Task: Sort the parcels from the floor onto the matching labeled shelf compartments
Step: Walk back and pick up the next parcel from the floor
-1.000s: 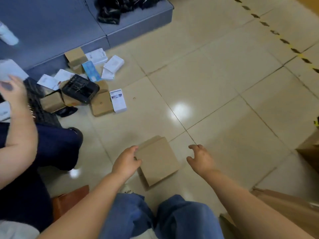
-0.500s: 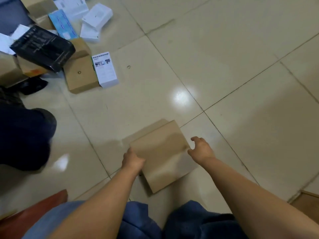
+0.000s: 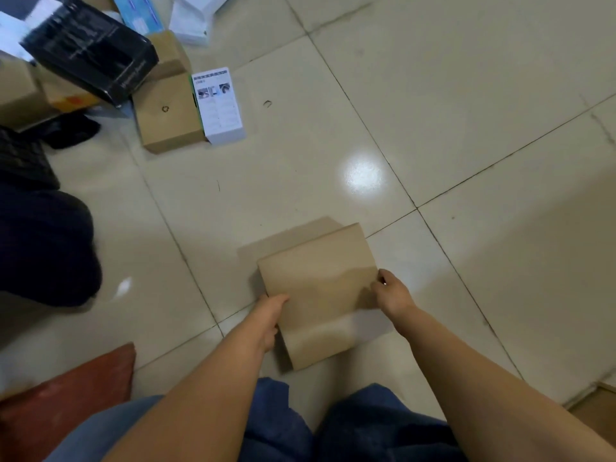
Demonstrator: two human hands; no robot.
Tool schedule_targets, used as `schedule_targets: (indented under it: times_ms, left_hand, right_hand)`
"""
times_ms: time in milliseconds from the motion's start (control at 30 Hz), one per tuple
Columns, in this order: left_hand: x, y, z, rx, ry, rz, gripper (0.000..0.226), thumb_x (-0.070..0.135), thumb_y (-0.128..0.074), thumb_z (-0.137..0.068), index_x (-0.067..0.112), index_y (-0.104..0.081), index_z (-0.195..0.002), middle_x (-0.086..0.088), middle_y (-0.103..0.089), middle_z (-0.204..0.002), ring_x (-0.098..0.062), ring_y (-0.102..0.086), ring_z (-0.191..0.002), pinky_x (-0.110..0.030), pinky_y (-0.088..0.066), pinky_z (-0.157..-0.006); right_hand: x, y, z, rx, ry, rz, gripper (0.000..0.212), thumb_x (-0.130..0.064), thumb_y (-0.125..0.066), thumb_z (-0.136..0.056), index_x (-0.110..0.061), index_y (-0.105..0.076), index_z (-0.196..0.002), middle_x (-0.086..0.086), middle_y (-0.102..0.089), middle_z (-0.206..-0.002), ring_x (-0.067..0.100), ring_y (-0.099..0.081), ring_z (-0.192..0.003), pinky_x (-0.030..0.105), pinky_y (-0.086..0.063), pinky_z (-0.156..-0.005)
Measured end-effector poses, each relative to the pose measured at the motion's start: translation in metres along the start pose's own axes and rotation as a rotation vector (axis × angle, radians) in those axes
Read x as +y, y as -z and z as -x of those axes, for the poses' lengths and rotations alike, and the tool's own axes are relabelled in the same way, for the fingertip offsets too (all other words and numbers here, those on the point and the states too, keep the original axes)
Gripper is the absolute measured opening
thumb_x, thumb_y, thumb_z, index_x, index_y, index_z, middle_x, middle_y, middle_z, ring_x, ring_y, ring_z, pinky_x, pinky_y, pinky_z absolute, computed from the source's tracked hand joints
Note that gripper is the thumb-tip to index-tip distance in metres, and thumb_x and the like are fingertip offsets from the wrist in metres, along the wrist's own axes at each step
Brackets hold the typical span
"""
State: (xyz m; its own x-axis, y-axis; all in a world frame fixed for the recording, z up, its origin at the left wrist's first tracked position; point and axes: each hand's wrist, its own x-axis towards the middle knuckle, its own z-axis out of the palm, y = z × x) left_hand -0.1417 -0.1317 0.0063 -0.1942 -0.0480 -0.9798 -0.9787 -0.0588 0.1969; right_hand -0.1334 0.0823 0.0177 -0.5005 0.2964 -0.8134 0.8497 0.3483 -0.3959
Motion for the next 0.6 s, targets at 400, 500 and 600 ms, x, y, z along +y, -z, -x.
schedule_targets:
  times_ms: [400, 500, 600]
  left_hand:
    - [0.089, -0.006, 0.174, 0.069, -0.210, 0.027, 0.034, 0.033, -0.037, -0.091, 0.019, -0.057, -0.115, 0.009, -0.054, -0.120, -0.010, -0.047, -0.104, -0.035, -0.027, -0.096]
    - [0.112, -0.015, 0.229, 0.016, -0.236, 0.040, 0.031, 0.035, -0.030, -0.094, 0.024, -0.057, -0.103, 0.009, -0.055, -0.118, -0.010, -0.044, -0.111, -0.041, -0.027, -0.103]
    - [0.136, -0.031, 0.291, -0.061, -0.283, 0.075, 0.031, 0.034, -0.029, -0.096, 0.024, -0.058, -0.092, 0.006, -0.060, -0.099, -0.012, -0.052, -0.099, -0.040, -0.040, -0.091]
  right_hand:
    - [-0.084, 0.107, 0.145, 0.067, -0.094, -0.424, 0.058, -0.001, -0.032, -0.092, -0.013, -0.019, -0.147, 0.005, -0.042, -0.139, 0.018, -0.040, -0.110, 0.028, -0.029, -0.093]
    - [-0.110, 0.151, 0.188, 0.095, -0.069, -0.454, 0.056, 0.001, -0.035, -0.092, -0.011, -0.026, -0.146, 0.008, -0.040, -0.144, 0.021, -0.042, -0.115, 0.027, -0.031, -0.095]
    - [-0.138, 0.199, 0.242, 0.127, -0.016, -0.523, 0.047, 0.009, -0.036, -0.088, 0.003, -0.041, -0.134, 0.020, -0.043, -0.142, 0.034, -0.042, -0.128, 0.033, -0.041, -0.090]
